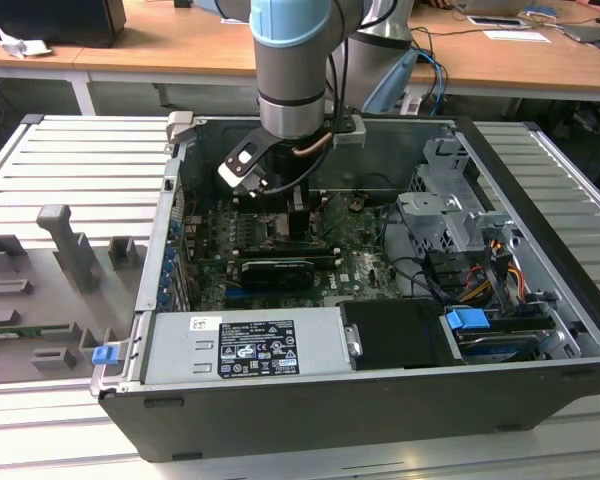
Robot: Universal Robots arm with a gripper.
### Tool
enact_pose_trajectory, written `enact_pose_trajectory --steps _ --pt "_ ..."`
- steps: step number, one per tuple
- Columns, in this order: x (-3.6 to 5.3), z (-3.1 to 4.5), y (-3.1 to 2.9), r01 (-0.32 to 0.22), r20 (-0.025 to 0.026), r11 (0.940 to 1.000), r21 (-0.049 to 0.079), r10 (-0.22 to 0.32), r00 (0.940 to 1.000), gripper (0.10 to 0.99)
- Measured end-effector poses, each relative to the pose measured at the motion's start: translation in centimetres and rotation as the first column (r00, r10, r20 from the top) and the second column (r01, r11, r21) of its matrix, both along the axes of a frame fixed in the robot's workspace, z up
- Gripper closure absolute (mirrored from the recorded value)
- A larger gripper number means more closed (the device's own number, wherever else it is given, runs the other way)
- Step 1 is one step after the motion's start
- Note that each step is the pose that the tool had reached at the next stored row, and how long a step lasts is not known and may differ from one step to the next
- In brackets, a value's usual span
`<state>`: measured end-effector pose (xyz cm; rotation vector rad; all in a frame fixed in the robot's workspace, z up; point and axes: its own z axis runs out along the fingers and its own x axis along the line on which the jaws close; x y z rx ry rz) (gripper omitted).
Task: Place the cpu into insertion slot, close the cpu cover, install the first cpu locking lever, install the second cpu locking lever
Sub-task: 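Place the cpu into insertion slot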
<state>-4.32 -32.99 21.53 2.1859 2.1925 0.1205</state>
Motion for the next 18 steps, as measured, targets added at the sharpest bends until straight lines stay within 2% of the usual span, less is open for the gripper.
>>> enact_pose_trajectory --steps 18 --pt "0.01 -0.27 0.01 0.000 0.0003 1.0000 0.000 0.000 1.0000 0.545"
